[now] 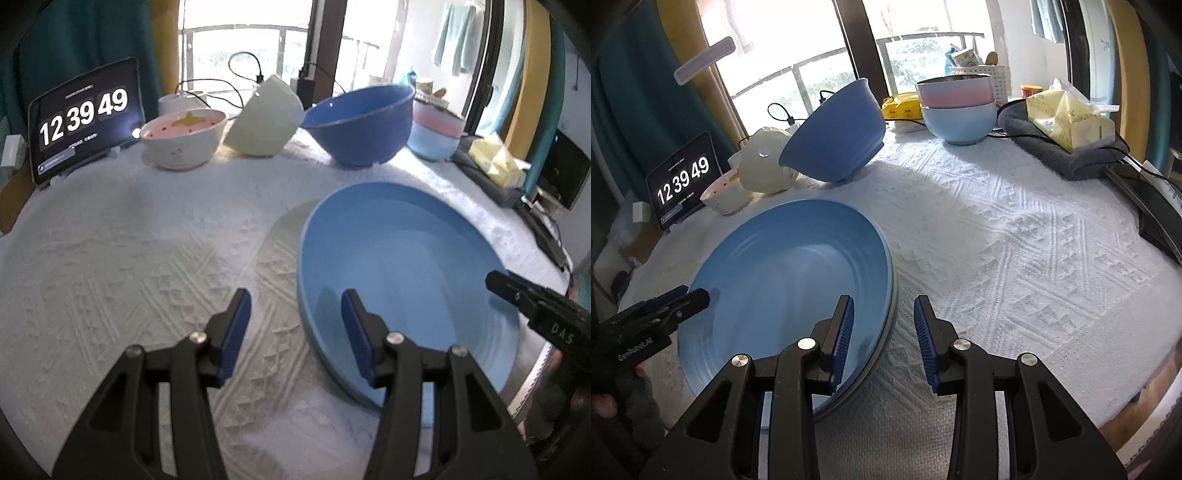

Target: Organize plates and bowls

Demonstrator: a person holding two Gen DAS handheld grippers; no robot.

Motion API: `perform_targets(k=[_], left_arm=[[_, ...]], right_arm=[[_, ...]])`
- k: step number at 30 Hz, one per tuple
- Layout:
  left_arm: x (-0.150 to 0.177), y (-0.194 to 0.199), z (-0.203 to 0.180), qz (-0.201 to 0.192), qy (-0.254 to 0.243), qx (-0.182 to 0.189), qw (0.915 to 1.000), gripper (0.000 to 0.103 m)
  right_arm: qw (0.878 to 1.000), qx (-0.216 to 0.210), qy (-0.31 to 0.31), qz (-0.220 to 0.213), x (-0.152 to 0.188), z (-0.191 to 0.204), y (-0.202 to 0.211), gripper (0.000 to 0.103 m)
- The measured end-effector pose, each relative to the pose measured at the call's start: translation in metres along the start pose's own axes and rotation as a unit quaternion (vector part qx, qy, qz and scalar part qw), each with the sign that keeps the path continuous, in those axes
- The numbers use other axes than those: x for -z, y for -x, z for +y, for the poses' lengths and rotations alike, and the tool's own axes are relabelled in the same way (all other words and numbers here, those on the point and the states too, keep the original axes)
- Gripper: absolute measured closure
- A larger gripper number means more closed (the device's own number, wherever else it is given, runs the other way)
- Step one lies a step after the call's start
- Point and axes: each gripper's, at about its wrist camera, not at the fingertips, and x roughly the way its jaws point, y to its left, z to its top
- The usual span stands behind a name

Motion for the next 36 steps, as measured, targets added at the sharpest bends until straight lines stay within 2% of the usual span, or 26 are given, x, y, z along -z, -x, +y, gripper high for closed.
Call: perform_targets(k=[7, 12, 16, 27, 36], left_arm=[[0.002, -0.006, -0.005, -0.021, -0.007, 0.007, 0.9997, 0.050], [0.001, -0.007, -0.010, -0.022, -0.018, 0.013, 0.9995, 0.050], [0.002, -0.009, -0.015, -0.012, -0.021, 0.050, 0.9985, 0.051], [0.003, -0.005, -0.011, -0.013, -0.005, 0.060, 0.9981, 0.052], [0.002, 0.004, 0.008, -0.022, 0.014, 0.048, 0.9985, 0.052]], right_arm=[[1.000, -0.011, -0.009, 0.004, -0.001, 0.001, -0.018, 0.067], [1.000, -0.021, -0.016, 0.000, -0.003, 0.003, -0.023, 0.066], [0.999, -0.031, -0.030, -0.002, -0.003, 0.000, -0.024, 0.064], [0.999, -0.016, -0.035, -0.002, -0.005, 0.004, -0.026, 0.063], [1.000, -0.023, -0.017, -0.001, -0.013, 0.022, -0.028, 0.063]])
